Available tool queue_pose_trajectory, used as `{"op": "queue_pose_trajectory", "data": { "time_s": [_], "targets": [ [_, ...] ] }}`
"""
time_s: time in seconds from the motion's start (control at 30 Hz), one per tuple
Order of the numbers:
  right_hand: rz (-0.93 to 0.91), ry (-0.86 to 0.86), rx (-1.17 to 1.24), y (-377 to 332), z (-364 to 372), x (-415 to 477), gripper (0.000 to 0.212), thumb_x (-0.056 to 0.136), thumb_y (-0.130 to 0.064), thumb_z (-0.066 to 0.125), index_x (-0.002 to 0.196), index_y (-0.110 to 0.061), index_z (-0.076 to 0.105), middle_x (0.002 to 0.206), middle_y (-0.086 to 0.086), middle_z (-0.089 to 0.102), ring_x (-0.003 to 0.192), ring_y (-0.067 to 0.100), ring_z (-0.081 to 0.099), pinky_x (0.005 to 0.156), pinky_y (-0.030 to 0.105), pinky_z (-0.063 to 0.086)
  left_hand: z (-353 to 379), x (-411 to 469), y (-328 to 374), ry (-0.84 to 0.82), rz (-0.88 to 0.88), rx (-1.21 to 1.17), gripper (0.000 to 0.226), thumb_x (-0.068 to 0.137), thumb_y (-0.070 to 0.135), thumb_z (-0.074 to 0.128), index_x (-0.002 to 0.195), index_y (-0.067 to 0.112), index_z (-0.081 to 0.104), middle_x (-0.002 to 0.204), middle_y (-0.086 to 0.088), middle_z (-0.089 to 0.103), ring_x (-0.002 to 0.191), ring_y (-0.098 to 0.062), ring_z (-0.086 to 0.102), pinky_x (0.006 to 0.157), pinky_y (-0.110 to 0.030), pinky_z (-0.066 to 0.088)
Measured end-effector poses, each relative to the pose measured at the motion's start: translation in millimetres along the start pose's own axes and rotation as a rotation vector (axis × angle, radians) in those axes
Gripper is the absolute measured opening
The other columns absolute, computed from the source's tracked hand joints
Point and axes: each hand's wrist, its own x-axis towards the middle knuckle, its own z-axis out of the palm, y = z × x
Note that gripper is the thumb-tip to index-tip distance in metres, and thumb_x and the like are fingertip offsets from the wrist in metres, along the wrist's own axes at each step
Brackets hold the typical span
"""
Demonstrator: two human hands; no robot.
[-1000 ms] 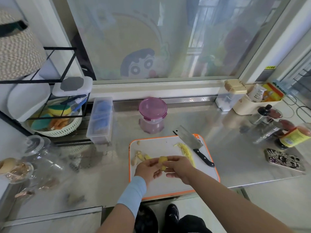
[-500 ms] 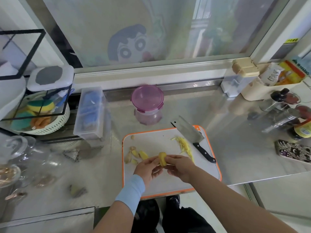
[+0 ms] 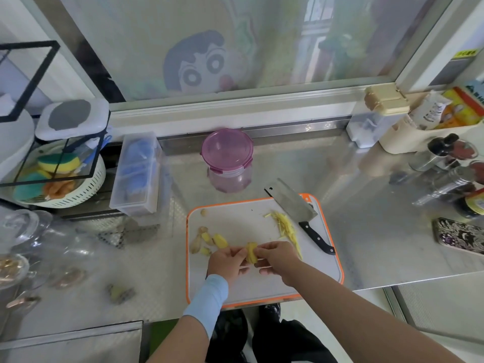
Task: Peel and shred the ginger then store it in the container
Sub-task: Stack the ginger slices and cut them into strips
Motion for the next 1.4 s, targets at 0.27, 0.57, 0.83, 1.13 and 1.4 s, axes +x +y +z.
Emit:
{"op": "queue_pose_trajectory", "data": {
  "time_s": [0.27,0.57,0.83,1.13,1.4],
  "targets": [
    [-0.062,0.068,-0.086,-2.3,2.0,-11.2,0.036,0.074,-0.02,0.089,0.098,-0.003,0.068,0.087,0.014,0.074,0.069,0.021,0.073,0.063,0.038,0.063,7.1,-4.4,-4.1,0.011,0.034,0.096,0.008,0.093,0.01,0.061,0.096,0.004,0.066,0.086,-0.011,0.074,0.076,-0.021,0.073,0.064,-0.033,0.059],
    [-0.093,0.08,-0.284,-0.8,-2.0,-6.9,0.02,0.08,-0.021,0.077,0.089,-0.006,0.067,0.075,0.012,0.075,0.065,0.02,0.073,0.062,0.039,0.063,13.4,-8.9,-19.4,-0.05,-0.039,-0.108,0.019,0.086,0.011,0.072,0.105,0.009,0.069,0.092,-0.017,0.074,0.079,-0.025,0.07,0.079,-0.039,0.056],
    [-0.068,0.007,-0.218,1.5,-7.5,-7.3,0.028,0.078,-0.023,0.081,0.095,-0.003,0.072,0.078,0.01,0.076,0.07,0.018,0.074,0.063,0.041,0.063,11.7,-7.5,-25.6,-0.135,-0.05,-0.227,0.024,0.088,0.003,0.067,0.112,0.005,0.068,0.102,-0.019,0.072,0.084,-0.024,0.069,0.076,-0.03,0.056],
    [-0.074,-0.033,-0.343,4.1,-9.1,-3.8,0.025,0.08,-0.033,0.079,0.094,-0.013,0.075,0.072,0.01,0.075,0.071,0.021,0.074,0.066,0.04,0.063,4.1,-3.4,-22.5,-0.113,-0.11,-0.192,0.022,0.09,0.012,0.067,0.11,0.004,0.065,0.098,-0.019,0.072,0.084,-0.027,0.071,0.078,-0.039,0.058],
    [-0.155,-0.001,-0.461,-1.2,-8.1,-2.1,0.025,0.076,-0.032,0.082,0.086,-0.011,0.073,0.073,0.006,0.074,0.068,0.017,0.074,0.066,0.037,0.063,2.2,-2.0,-15.9,-0.104,-0.11,-0.149,0.017,0.087,0.009,0.07,0.104,0.01,0.071,0.095,-0.017,0.073,0.087,-0.031,0.069,0.074,-0.039,0.058]
  ]
}}
